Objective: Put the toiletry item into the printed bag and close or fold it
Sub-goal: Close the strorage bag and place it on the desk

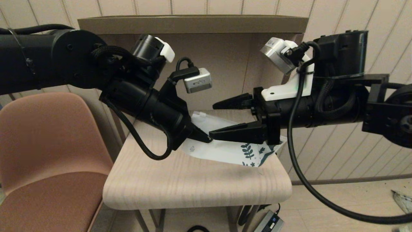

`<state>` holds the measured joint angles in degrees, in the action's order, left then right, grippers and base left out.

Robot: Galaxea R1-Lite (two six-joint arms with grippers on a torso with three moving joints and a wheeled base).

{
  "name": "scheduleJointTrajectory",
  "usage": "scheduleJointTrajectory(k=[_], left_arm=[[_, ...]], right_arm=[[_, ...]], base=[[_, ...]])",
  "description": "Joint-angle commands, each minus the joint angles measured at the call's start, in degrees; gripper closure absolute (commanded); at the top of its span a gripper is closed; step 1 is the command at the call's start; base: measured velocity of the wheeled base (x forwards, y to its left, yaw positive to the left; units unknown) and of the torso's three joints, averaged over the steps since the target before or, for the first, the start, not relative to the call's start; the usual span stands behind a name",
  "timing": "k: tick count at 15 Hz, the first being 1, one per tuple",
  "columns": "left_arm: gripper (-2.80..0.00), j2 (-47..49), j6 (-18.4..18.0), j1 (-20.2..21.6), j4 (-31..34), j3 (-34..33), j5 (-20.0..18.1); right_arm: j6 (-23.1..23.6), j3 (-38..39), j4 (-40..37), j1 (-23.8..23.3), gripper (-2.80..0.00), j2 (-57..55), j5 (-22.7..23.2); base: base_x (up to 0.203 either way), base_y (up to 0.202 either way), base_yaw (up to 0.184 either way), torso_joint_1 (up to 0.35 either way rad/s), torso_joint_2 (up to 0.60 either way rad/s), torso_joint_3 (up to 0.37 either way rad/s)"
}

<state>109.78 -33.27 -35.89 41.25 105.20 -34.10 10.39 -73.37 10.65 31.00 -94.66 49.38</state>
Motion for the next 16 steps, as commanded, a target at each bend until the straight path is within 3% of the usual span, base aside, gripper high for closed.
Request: scheduleJointTrajectory(k=[1,4,9,16], left_arm=[[0.00,0.0,-0.3,-0.2,0.8,0.0,-0.2],[0.00,-0.1,-0.3,-1.2,1.1,0.2,-0.1],[0.00,-0.3,-0.6,-2.0,2.4,0.0,-0.3],[0.00,-0.4,-0.7,-1.9,2.3,0.3,-1.6]], right_arm=[[-2.5,-0.2,1.9,0.0,-2.80,-1.1,0.3],[-5.3,-0.3,4.7,-0.1,-2.80,-1.8,0.9],[-8.4,-1.8,4.6,-2.5,-2.80,-2.7,12.3],[-7.5,-1.2,4.9,-3.2,-2.80,-4.2,13.7]], base=[[0.000,0.000,0.000,0.000,0.00,0.000],[0.000,0.000,0.000,0.000,0.00,0.000],[0.000,0.000,0.000,0.000,0.00,0.000],[0.000,0.000,0.000,0.000,0.00,0.000]])
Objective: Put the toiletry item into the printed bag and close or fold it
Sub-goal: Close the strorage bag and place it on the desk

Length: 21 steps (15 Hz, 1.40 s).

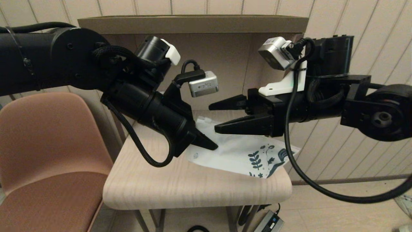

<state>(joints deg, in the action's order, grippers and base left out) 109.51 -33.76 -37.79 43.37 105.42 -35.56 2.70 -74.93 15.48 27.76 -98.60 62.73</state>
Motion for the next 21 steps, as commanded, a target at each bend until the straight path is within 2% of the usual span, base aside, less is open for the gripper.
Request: scheduleJointTrajectory(k=[1,8,21], left_arm=[[0.00,-0.3,-0.2,0.1,0.2,0.0,0.0],[0.00,-0.4,-0.2,0.3,0.3,-0.1,-0.2],[0.00,0.9,0.4,0.2,0.1,1.3,-3.5]], right_arm=[[0.6,0.4,0.1,0.0,-2.80,-0.5,0.4],[1.2,1.1,0.1,0.1,-2.80,-0.3,0.2],[0.2,0.5,0.0,0.2,-2.80,-0.7,0.5]], base=[[0.000,0.000,0.000,0.000,0.00,0.000],[0.000,0.000,0.000,0.000,0.00,0.000],[0.000,0.000,0.000,0.000,0.00,0.000]])
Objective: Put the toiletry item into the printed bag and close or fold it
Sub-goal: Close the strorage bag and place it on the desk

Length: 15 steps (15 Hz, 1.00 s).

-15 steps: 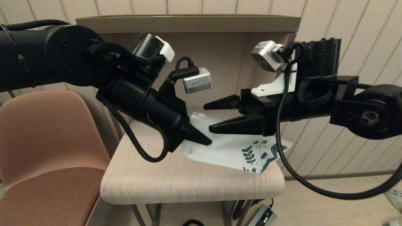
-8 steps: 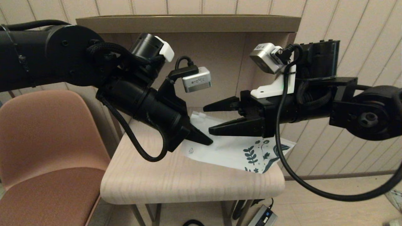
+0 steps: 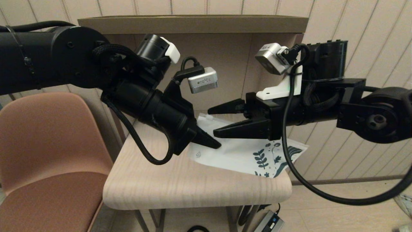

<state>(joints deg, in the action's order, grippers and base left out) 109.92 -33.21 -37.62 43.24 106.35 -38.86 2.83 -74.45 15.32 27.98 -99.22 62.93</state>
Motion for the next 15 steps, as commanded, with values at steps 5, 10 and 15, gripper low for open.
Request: scheduleJointTrajectory(k=[5,10,15], left_arm=[[0.00,0.8,-0.1,-0.1,1.0,1.7,-0.3],[0.00,1.2,-0.1,-0.1,0.9,1.8,-1.6],[0.00,1.3,-0.2,-0.1,0.8,1.8,-2.3]], right_arm=[[0.2,0.0,0.1,0.0,0.00,0.0,1.1],[0.1,-0.2,0.1,-0.1,0.00,-0.1,1.6],[0.2,-0.1,0.1,-0.2,0.00,0.0,1.7]], base=[[0.000,0.000,0.000,0.000,0.00,0.000],[0.000,0.000,0.000,0.000,0.00,0.000],[0.000,0.000,0.000,0.000,0.00,0.000]])
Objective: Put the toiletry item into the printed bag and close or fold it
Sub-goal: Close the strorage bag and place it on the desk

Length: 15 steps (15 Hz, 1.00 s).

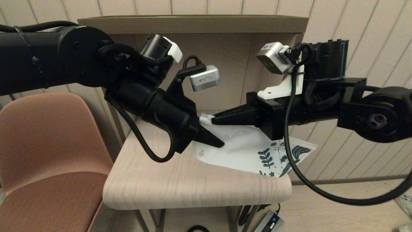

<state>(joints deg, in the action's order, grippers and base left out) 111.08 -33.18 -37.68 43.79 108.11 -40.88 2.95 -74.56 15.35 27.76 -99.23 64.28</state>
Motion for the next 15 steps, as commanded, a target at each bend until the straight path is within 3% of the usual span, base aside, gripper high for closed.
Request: scheduleJointTrajectory(k=[1,15], left_arm=[[0.00,0.1,-0.2,0.0,0.3,0.0,-0.3],[0.00,0.5,-0.4,0.0,0.3,0.1,-0.2]], right_arm=[[0.4,0.0,0.1,-0.1,0.00,0.0,0.3],[2.3,4.4,0.2,-3.8,0.00,2.8,0.2]], base=[[0.000,0.000,0.000,0.000,0.00,0.000],[0.000,0.000,0.000,0.000,0.00,0.000]])
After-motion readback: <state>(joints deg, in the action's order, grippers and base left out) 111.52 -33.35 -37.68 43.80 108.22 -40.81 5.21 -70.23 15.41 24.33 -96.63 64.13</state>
